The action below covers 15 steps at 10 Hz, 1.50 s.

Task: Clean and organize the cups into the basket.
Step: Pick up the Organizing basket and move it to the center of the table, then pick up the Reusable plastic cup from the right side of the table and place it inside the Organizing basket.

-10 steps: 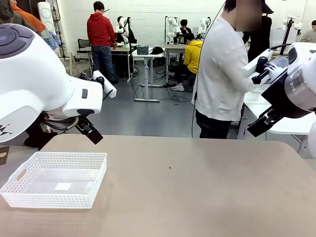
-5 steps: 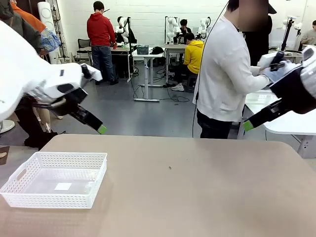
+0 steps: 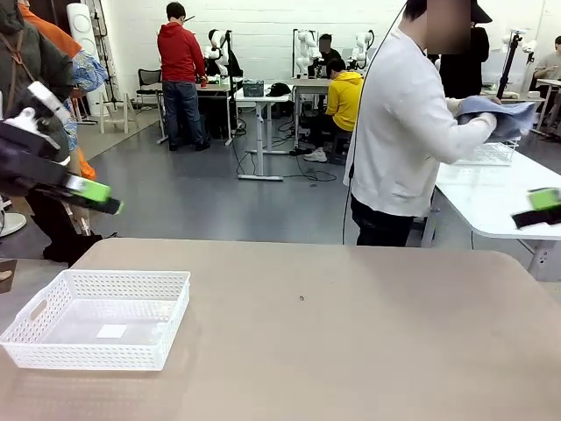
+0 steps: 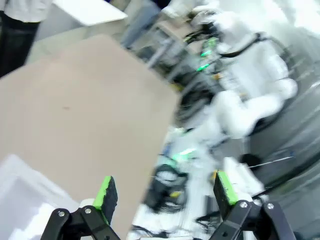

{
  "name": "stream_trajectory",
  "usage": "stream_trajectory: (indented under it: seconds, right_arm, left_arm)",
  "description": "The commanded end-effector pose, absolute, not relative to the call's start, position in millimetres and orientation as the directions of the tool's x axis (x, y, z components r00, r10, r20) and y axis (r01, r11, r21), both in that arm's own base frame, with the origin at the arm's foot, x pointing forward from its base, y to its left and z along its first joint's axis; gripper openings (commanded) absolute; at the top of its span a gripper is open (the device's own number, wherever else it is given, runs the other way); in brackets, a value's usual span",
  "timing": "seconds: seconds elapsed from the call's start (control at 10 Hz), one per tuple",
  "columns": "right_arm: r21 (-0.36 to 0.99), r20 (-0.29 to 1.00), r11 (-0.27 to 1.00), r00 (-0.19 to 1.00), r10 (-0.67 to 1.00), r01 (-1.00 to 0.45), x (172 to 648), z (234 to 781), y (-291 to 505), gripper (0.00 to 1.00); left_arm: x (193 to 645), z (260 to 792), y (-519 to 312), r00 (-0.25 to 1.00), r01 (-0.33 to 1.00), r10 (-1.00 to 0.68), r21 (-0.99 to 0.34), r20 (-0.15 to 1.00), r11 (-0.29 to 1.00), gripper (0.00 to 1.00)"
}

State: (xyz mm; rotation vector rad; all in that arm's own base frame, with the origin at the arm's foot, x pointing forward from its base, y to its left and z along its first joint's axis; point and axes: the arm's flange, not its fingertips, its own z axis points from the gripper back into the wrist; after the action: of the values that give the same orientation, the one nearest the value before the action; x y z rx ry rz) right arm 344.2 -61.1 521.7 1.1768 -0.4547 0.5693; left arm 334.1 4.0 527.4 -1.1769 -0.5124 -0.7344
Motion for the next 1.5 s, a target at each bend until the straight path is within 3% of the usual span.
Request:
stream_trajectory:
  seconds: [0.0, 0.2, 0.3, 0.8, 1.3, 1.4]
  right_arm:
    - [0.978, 0.189, 0.063, 0.971, 0.148, -0.200, 367.5, 499.9, -103.9, 1.00]
    - [0.983, 0.173, 0.038, 0.974, 0.145, -0.181, 365.0, 485.8, -131.7, 1.00]
    - [0.982, 0.181, 0.033, 0.975, 0.130, -0.187, 364.7, 482.2, -138.3, 1.00]
    - [0.981, 0.150, 0.129, 0.987, -0.059, -0.142, 354.1, 470.4, -182.1, 1.00]
    - [0.945, 0.120, 0.326, 0.945, -0.303, -0.015, 337.6, 474.0, -196.7, 1.00]
    - [0.968, 0.148, 0.228, 0.972, -0.184, -0.104, 343.6, 466.8, -221.1, 1.00]
  left_arm:
    - [349.2, 512.1, 39.2, 0.963, 0.040, -0.269, -0.995, 0.015, 0.088, 1.00]
    - [339.9, 499.6, 65.9, 0.992, -0.083, -0.066, -0.949, -0.108, 0.305, 1.00]
    - [336.3, 500.7, 80.1, 0.993, -0.111, 0.014, -0.927, -0.114, 0.358, 1.00]
    - [312.2, 505.4, 139.8, 0.936, -0.208, 0.345, -0.895, -0.066, 0.394, 1.00]
    - [291.3, 502.2, 170.0, 0.873, -0.228, 0.487, -0.897, -0.016, 0.379, 1.00]
    - [293.9, 503.5, 175.0, 0.900, -0.228, 0.433, -0.898, -0.047, 0.377, 1.00]
